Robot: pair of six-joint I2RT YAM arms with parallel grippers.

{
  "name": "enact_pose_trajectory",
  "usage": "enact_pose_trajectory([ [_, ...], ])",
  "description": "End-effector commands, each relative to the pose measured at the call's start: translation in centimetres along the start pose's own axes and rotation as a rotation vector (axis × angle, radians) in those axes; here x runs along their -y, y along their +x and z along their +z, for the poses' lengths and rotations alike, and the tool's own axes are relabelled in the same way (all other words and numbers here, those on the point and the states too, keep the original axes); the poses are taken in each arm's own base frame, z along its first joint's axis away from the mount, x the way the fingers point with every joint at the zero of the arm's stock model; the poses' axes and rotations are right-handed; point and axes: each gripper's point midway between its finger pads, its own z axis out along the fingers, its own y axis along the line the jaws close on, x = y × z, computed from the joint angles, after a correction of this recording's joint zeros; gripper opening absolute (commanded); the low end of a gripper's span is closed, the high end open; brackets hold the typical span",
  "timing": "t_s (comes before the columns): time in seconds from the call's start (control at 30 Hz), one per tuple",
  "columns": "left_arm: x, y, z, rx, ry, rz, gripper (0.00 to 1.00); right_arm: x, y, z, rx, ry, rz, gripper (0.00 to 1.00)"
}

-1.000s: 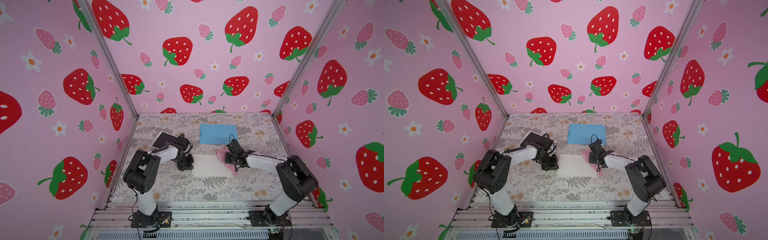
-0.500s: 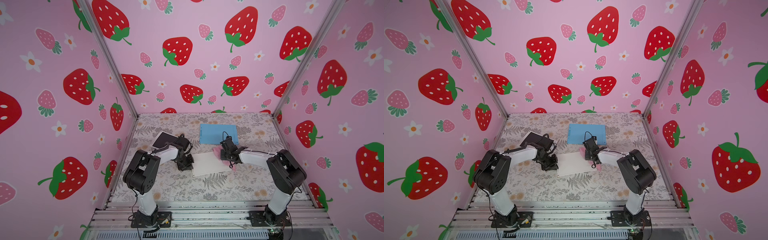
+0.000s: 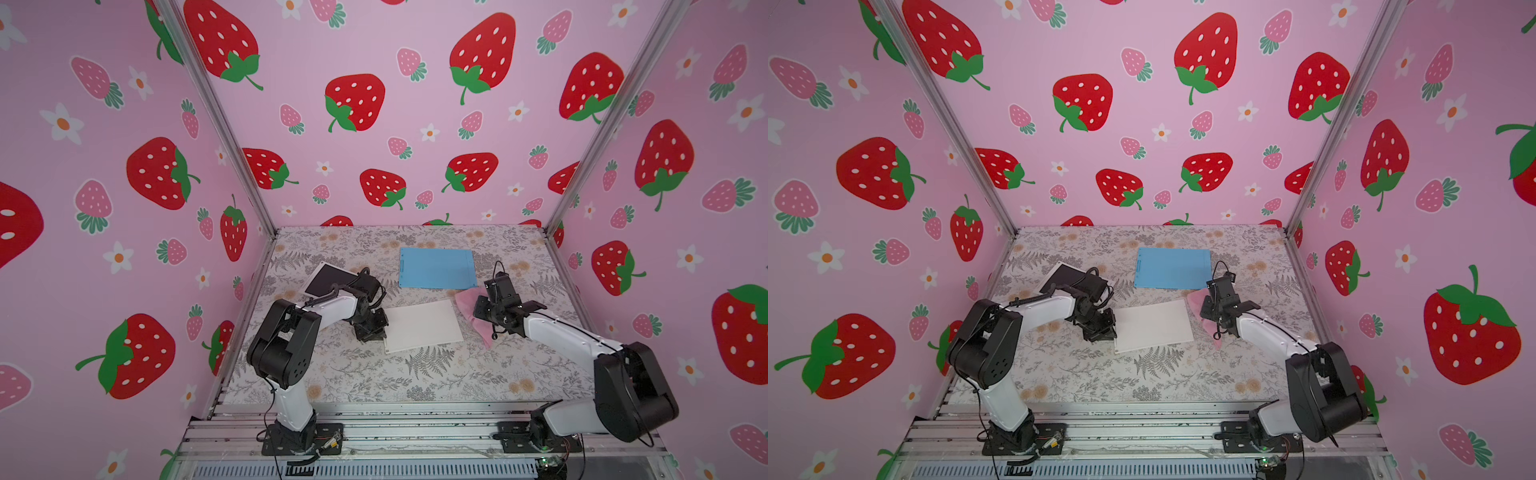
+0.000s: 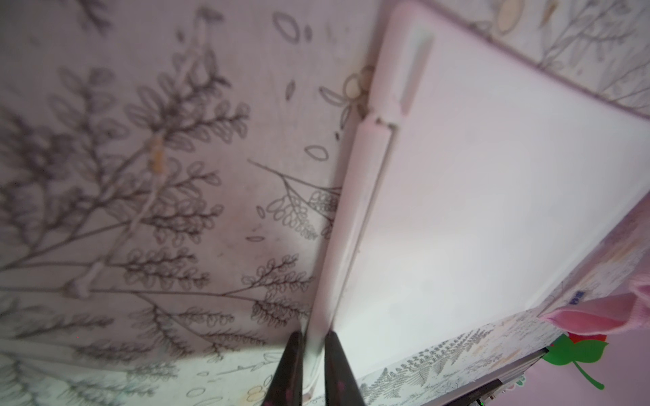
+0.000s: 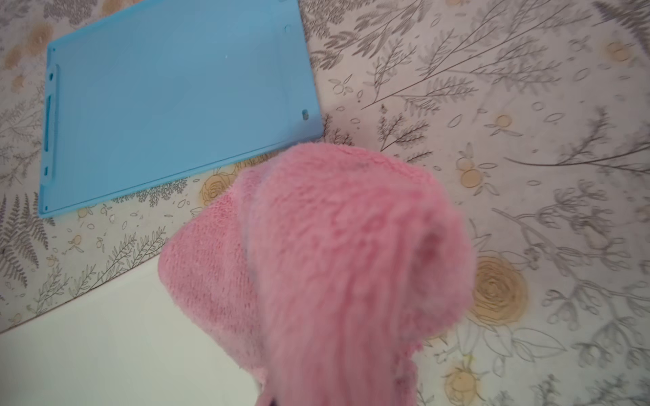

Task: Wipe the drawing tablet
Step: Wipe the dirt from the drawing tablet.

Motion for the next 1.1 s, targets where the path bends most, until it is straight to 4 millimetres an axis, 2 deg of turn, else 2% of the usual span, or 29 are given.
enact_pose_trajectory([
  [0.0,-8.3,2.6,3.2,-0.081,-0.327,-0.069,0.15,2.0,-0.4,-0.6,0.040,0.075,0.006,0.00],
  [0.1,-8.1,2.5,3.3,-0.083,-0.322,-0.069,0.14,1.0,-0.1,-1.0,0.051,0.050,-0.066,0.00],
  [0.2,-8.0,2.4,3.3,-0.081,-0.317,-0.068,0.14,-1.7,0.5,-1.4,0.079,0.034,-0.237,0.00],
  [0.4,-8.0,2.4,3.4,-0.082,-0.316,-0.070,0.14,-6.6,4.1,-0.4,0.032,0.066,-0.523,0.00],
  [0.53,-8.0,2.4,3.3,-0.080,-0.315,-0.071,0.14,-10.1,5.5,-0.1,0.012,0.039,-0.629,0.00],
  [0.63,-8.0,2.4,3.4,-0.083,-0.317,-0.070,0.14,-13.1,6.9,-0.3,0.003,-0.102,-0.621,0.00],
  [0.67,-8.0,2.4,3.4,-0.084,-0.316,-0.070,0.14,-13.8,7.3,-0.3,-0.004,-0.154,-0.597,0.02],
  [0.73,-8.0,2.5,3.5,-0.085,-0.316,-0.070,0.14,-14.7,8.1,0.1,-0.022,-0.228,-0.554,0.18],
  [0.8,-8.1,2.5,3.5,-0.085,-0.318,-0.071,0.14,-14.7,8.7,1.0,-0.056,-0.250,-0.506,0.35],
  [0.87,-8.2,2.6,3.5,-0.088,-0.323,-0.071,0.14,-14.9,9.2,1.6,-0.080,-0.257,-0.505,0.44],
  [0.97,-8.5,2.7,3.6,-0.091,-0.330,-0.075,0.14,-16.5,9.3,2.3,-0.108,-0.273,-0.516,0.51],
  [1.07,-8.9,2.8,3.5,-0.091,-0.343,-0.075,0.14,-18.8,9.4,3.0,-0.158,-0.270,-0.529,0.49],
])
